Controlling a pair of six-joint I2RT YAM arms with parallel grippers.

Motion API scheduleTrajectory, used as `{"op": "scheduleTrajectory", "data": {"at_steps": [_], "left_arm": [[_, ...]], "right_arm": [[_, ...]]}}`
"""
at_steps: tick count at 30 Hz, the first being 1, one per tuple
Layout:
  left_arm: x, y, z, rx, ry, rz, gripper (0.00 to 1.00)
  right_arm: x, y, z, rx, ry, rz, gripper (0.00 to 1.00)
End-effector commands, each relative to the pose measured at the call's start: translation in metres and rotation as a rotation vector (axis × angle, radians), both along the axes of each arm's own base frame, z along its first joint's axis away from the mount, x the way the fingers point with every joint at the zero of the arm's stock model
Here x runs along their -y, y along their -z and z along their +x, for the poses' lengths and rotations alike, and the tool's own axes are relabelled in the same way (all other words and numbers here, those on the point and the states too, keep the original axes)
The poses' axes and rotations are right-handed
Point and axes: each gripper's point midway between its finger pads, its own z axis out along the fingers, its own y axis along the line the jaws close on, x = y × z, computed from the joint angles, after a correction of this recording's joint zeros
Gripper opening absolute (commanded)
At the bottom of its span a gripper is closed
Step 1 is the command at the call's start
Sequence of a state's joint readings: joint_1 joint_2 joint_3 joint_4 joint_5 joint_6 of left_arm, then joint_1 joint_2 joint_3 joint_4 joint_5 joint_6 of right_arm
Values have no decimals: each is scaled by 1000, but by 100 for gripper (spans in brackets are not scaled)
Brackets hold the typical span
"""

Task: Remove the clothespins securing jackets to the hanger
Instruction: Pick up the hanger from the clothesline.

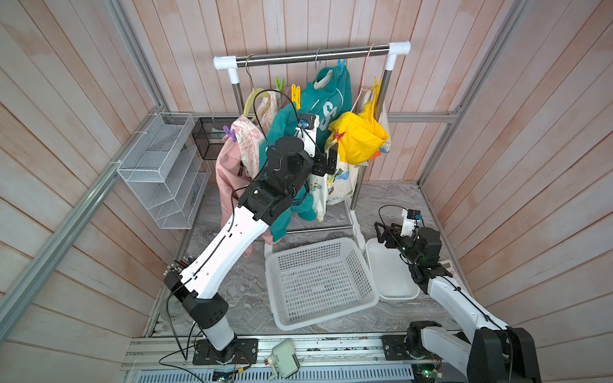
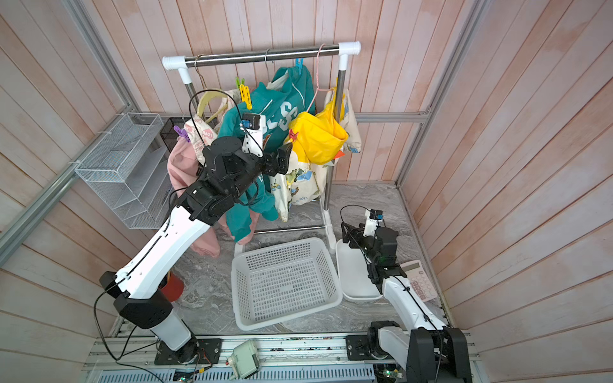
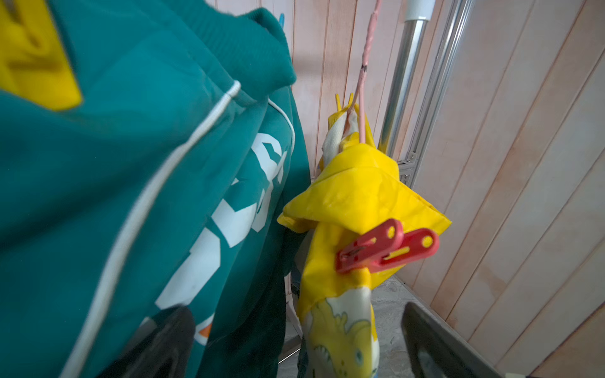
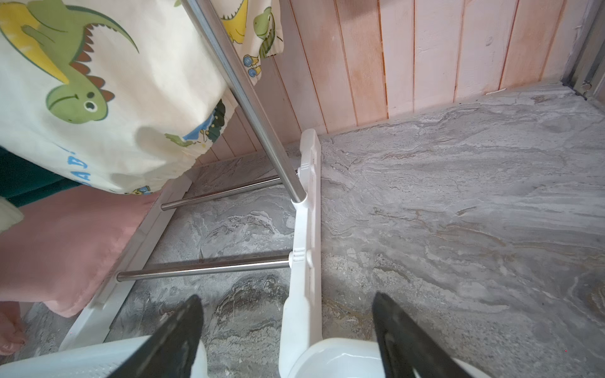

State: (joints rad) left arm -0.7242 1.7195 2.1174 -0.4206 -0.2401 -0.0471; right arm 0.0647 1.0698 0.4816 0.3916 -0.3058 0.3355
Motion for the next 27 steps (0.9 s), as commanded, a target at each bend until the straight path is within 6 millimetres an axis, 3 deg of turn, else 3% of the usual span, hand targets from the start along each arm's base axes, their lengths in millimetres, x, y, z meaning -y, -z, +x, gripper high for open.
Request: {"op": "scheduleTrajectory", "data": {"at_steps": [1,7,13,19,24,27], "left_arm": [[14,0,2,-14,60,-3,100],[24,8,13,-31,60,32,93],[29,5,16,-29,77,19,66],[37,-5,6,13,140,-3,44],[37,-21,-1,61,170,-31,10],[34,-29,-4,76,169,-41,0]], "right_arm": [[-2,-11,2,17,-14,-6,83],[-2,-11,3,16,-19,-17,83],[-1,-11,4,11,-19,-36,83],[0,-10,4,4,-14,-40,83],[4,-10,4,-3,4,-54,83],[6,-12,1,3,11,-71,83]]}}
